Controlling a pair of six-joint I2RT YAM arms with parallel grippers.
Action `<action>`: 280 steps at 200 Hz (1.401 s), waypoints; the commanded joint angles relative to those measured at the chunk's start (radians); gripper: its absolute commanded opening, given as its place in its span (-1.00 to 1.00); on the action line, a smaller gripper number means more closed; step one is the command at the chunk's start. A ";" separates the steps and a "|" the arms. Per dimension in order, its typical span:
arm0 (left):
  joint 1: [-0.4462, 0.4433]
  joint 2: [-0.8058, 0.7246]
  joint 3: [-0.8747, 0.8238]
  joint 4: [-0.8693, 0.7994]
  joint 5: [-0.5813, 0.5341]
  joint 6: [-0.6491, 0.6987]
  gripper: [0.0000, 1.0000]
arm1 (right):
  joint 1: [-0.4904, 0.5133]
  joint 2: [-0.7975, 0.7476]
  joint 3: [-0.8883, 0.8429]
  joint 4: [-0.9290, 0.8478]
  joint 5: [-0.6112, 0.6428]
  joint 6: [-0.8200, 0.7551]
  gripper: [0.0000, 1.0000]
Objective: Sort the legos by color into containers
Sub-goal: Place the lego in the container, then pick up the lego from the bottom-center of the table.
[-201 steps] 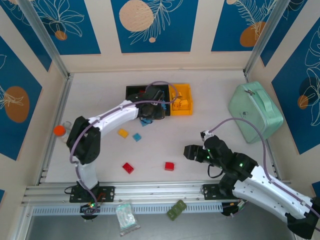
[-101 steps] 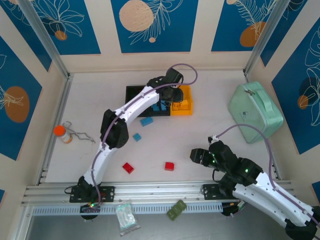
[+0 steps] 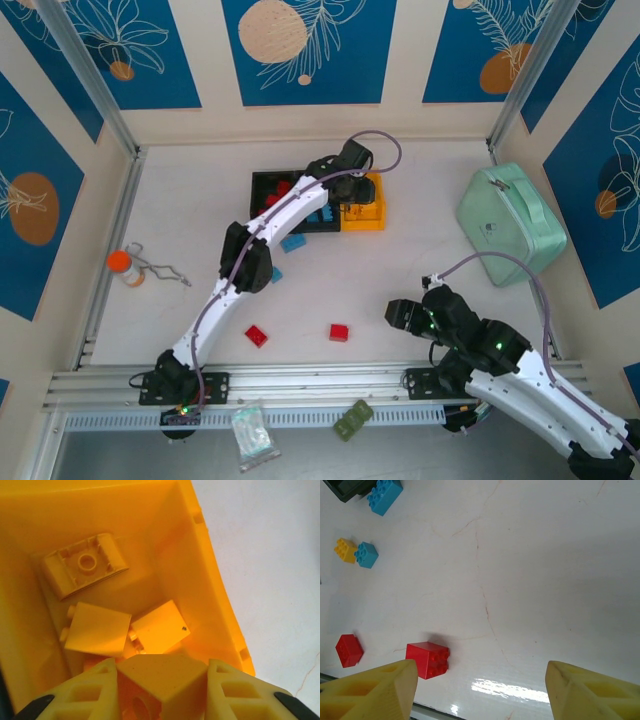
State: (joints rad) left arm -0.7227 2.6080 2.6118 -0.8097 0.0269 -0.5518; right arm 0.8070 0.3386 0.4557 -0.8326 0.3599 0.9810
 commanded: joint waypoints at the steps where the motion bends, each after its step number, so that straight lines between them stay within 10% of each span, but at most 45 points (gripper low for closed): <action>1: 0.011 0.015 0.046 0.029 0.028 0.009 -0.20 | -0.006 -0.017 -0.009 -0.021 0.014 0.020 0.37; 55: 0.012 -0.011 0.045 0.026 0.044 0.007 0.27 | -0.018 -0.015 -0.011 0.006 -0.007 0.009 0.37; 111: 0.004 -0.155 -0.053 -0.014 0.067 0.029 0.21 | -0.025 -0.012 -0.002 0.013 -0.017 0.001 0.36; 280: 0.056 -1.259 -1.494 0.267 0.111 -0.009 0.29 | 0.187 0.454 0.175 0.118 0.021 0.067 0.46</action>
State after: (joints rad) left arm -0.6960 1.5063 1.2457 -0.5743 0.0948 -0.5205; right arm 0.9436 0.7258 0.5804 -0.7174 0.3393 0.9924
